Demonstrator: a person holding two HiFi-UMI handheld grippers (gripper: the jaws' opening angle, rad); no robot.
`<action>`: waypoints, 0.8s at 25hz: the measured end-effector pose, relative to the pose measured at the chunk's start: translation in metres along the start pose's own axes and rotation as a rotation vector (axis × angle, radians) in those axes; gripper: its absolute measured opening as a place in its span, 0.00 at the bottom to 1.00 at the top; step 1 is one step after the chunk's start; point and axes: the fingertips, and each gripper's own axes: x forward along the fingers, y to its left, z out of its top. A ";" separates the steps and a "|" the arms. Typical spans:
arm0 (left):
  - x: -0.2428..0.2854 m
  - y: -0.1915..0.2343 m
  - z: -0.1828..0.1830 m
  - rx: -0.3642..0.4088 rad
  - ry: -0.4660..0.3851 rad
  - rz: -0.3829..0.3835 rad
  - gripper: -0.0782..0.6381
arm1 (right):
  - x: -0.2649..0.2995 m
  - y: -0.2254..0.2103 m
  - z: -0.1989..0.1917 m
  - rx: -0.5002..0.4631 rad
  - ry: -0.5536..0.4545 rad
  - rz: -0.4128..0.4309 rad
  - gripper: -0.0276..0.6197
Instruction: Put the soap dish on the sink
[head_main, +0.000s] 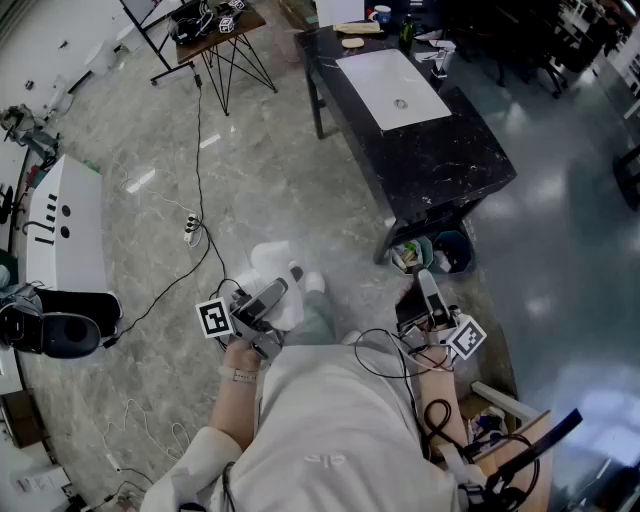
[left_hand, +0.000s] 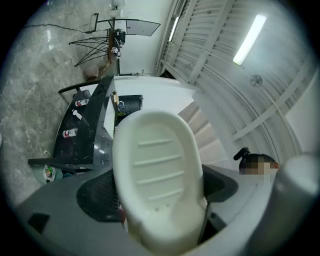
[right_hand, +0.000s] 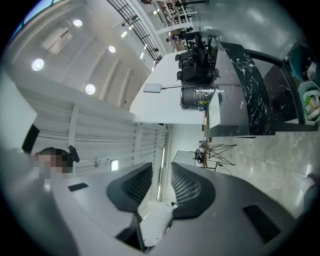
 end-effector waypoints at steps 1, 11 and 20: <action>0.001 0.001 0.001 0.000 0.001 0.001 0.78 | 0.001 0.000 0.000 0.000 0.000 -0.002 0.24; 0.028 0.037 0.055 -0.047 -0.013 -0.021 0.78 | 0.051 -0.033 0.016 -0.008 0.012 -0.040 0.24; 0.066 0.083 0.155 -0.095 -0.004 -0.005 0.78 | 0.142 -0.086 0.044 -0.002 -0.008 -0.098 0.24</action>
